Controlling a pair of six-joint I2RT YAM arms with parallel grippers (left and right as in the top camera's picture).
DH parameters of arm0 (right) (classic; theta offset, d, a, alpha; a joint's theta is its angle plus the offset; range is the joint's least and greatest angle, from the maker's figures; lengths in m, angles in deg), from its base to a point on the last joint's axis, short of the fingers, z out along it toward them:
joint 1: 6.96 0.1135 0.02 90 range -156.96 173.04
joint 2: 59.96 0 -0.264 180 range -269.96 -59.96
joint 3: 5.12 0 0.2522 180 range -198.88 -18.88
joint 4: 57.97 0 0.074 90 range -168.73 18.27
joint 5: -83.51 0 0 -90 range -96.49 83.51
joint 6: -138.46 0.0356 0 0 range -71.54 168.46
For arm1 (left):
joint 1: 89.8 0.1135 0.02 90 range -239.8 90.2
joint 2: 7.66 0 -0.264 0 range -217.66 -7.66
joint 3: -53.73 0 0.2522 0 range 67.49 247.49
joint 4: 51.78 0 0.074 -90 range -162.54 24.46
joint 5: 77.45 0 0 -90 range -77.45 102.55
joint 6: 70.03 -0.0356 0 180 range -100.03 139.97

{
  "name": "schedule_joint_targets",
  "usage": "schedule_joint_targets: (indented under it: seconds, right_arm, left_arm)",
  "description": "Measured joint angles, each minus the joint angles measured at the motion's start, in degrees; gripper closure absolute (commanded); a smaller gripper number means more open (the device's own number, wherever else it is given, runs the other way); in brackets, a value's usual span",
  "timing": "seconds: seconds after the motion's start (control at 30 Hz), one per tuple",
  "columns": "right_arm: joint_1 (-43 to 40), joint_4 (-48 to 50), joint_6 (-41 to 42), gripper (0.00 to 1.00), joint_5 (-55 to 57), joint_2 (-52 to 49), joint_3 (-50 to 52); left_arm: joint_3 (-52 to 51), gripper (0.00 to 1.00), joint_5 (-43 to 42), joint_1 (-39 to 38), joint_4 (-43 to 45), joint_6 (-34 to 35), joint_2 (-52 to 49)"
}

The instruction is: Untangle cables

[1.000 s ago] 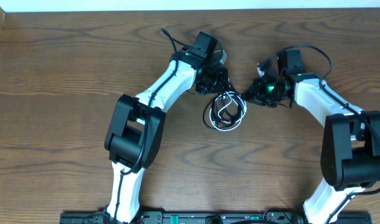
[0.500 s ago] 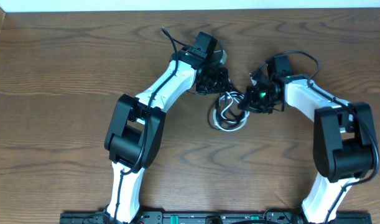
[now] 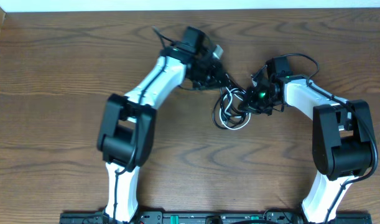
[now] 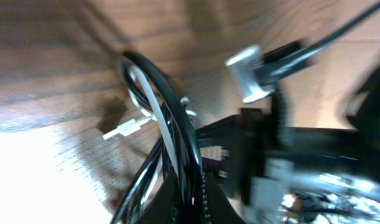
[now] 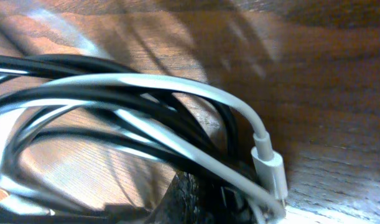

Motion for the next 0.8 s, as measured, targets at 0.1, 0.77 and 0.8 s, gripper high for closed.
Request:
schedule_joint_targets:
  seconds: [0.1, 0.77, 0.8]
  right_arm:
    - [0.0, 0.0, 0.3, 0.99, 0.0, 0.0, 0.0]
    - [-0.6, -1.0, 1.1, 0.99, -0.5, -0.2, -0.5]
    - [-0.7, -1.1, 1.1, 0.99, -0.6, -0.2, -0.5]
  left_arm:
    - [0.0, 0.93, -3.7, 2.8, 1.2, 0.3, 3.3]
    - [-0.1, 0.93, -11.4, 15.6, 0.2, 2.5, 15.3]
    - [-0.1, 0.93, -10.6, 15.5, -0.9, 2.0, 15.3]
